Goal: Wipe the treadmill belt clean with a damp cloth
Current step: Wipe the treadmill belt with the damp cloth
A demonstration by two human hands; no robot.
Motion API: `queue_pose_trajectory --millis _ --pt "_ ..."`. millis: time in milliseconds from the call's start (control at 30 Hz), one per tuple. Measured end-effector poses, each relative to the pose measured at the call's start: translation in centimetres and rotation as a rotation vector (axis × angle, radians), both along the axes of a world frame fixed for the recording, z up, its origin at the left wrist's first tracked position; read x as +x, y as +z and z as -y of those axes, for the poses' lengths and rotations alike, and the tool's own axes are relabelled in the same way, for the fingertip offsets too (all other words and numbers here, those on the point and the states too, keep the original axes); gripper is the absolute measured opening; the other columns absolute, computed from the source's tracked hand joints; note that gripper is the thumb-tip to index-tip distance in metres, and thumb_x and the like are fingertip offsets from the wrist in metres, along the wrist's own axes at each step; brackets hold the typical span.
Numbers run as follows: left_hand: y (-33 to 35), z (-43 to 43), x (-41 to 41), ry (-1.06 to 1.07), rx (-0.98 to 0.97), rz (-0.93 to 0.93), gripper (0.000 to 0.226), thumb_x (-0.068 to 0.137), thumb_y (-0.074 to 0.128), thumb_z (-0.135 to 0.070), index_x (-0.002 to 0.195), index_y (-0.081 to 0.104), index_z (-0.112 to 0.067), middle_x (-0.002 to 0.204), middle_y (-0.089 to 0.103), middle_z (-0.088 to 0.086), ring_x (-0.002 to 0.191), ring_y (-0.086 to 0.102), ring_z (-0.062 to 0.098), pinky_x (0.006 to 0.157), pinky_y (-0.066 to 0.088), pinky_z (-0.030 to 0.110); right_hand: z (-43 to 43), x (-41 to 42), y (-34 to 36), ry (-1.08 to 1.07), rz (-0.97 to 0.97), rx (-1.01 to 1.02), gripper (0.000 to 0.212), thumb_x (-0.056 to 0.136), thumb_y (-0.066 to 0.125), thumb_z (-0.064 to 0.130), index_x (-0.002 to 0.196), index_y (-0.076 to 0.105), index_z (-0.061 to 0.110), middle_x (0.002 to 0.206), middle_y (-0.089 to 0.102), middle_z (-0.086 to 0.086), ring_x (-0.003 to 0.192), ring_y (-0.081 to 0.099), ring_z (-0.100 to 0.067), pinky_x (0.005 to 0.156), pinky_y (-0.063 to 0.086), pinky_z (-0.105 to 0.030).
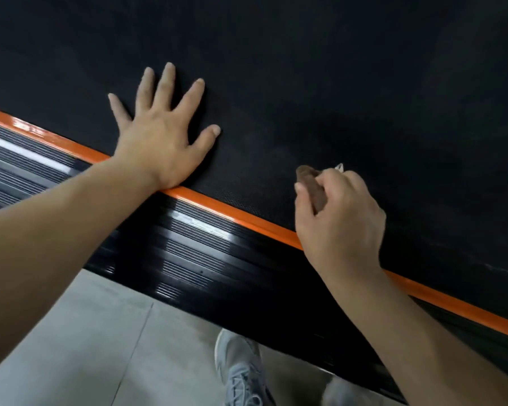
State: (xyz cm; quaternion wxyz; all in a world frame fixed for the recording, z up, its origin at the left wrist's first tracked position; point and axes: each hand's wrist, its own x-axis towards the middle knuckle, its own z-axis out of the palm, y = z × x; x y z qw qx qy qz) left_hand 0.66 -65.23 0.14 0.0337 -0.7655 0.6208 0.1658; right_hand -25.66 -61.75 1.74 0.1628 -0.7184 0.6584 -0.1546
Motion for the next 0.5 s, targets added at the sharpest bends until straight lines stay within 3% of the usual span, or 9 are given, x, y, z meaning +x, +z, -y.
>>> queue_pose_trajectory --millis 233,500 --pt "-0.2 0.0 0.1 -0.004 -0.007 -0.034 0.074 0.098 0.032 -0.071 0.163 0.014 -0.042 0.174 -0.003 0.005 0.159 -0.009 0.032 0.116 -0.002 0.078 1.0 6.7 0.0 0.089 0.033 0.023 0.02 0.087 0.072 0.035 0.087 0.067 0.015 0.081 0.058 0.0 0.062 0.049 -0.013 0.054 0.029 -0.023" --pt "0.0 -0.1 4.3 -0.117 -0.027 0.018 0.078 0.093 0.024 -0.07 0.164 0.012 -0.039 0.174 0.0 0.002 0.16 -0.003 0.027 0.119 0.006 0.075 1.2 11.6 0.1 0.105 0.009 0.05 0.021 0.091 0.062 0.039 0.089 0.065 0.018 0.081 0.055 0.004 0.061 0.049 -0.01 0.05 0.034 -0.022"
